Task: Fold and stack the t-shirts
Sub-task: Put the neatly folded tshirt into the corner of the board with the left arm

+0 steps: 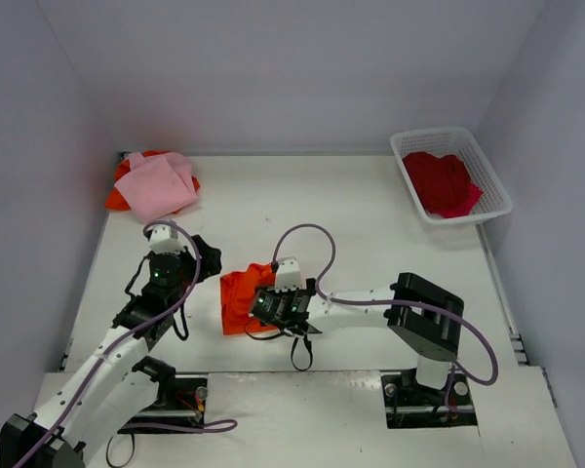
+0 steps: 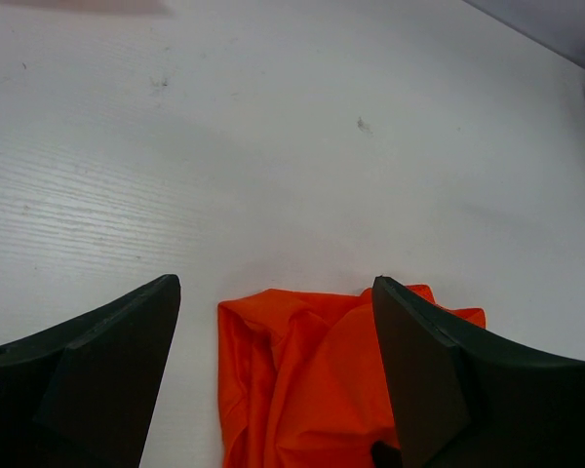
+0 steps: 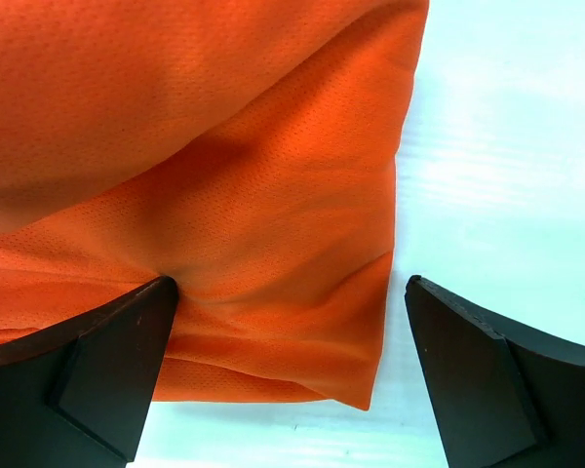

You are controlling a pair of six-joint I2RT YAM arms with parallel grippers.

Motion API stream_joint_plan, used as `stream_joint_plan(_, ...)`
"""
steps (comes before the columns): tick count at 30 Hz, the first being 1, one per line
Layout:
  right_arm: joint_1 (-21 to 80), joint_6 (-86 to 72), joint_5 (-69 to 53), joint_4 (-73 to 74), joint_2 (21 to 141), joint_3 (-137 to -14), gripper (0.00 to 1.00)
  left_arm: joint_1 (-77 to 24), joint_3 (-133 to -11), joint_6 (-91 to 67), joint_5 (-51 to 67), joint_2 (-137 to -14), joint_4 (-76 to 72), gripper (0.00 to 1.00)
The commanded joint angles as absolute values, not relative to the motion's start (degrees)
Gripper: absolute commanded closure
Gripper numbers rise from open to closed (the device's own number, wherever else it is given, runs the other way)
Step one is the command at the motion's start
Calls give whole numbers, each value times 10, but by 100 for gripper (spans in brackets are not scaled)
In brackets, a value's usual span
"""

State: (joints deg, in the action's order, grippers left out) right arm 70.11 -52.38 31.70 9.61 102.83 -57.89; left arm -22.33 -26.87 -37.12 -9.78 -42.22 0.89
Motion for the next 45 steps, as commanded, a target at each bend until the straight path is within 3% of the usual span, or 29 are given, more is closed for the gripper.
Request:
stream_joint_plan(1,681,-541,349,173,1056,-577,0,-220,-284,-372,-111,-417,-4,26)
stream_joint_plan(18,602,-522,366,177,1052,-570,0,-220,-251,-395,-93,-432,-31,26)
stream_joint_plan(32,594,-522,355,178,1053,-569,0,-220,-236,-403,-90,-453,-56,26)
stream_joint_plan(45,599,-512,351,176,1089,-620,0,-220,-142,-484,20,-453,-154,26)
